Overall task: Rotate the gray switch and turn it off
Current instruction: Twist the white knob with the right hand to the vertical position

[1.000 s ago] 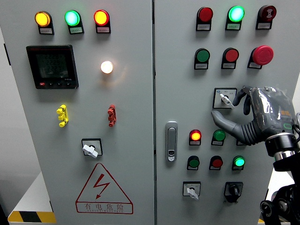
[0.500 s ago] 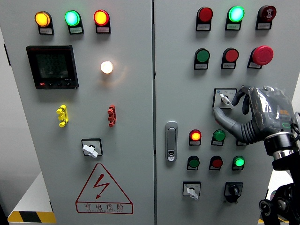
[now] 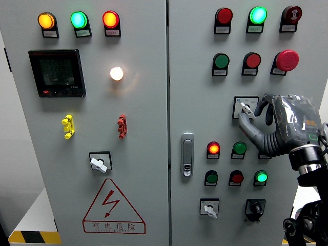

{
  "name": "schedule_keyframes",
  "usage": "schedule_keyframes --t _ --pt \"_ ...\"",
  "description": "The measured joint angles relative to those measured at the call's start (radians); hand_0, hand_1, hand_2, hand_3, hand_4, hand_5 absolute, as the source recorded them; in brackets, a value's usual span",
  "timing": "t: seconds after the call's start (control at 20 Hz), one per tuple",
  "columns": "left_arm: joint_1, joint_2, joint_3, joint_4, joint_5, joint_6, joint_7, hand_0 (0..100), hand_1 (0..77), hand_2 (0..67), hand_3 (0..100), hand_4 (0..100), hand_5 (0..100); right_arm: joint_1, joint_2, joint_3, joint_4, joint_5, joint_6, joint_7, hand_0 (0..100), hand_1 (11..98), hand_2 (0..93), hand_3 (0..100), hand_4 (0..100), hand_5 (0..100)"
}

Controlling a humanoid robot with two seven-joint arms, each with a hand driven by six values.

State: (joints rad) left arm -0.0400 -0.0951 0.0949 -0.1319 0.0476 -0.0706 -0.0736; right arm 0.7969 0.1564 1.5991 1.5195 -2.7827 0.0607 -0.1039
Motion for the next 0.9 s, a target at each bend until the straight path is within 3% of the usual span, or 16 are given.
schedule_keyframes --t 0.9 --pt "-0.001 0.000 0.000 0.000 0.000 0.000 0.000 85 0.0 13.4 19 8 11 0.016 0.0011 -0.024 -0.012 -0.003 0.004 -0.020 50 26.3 67.3 92 100 100"
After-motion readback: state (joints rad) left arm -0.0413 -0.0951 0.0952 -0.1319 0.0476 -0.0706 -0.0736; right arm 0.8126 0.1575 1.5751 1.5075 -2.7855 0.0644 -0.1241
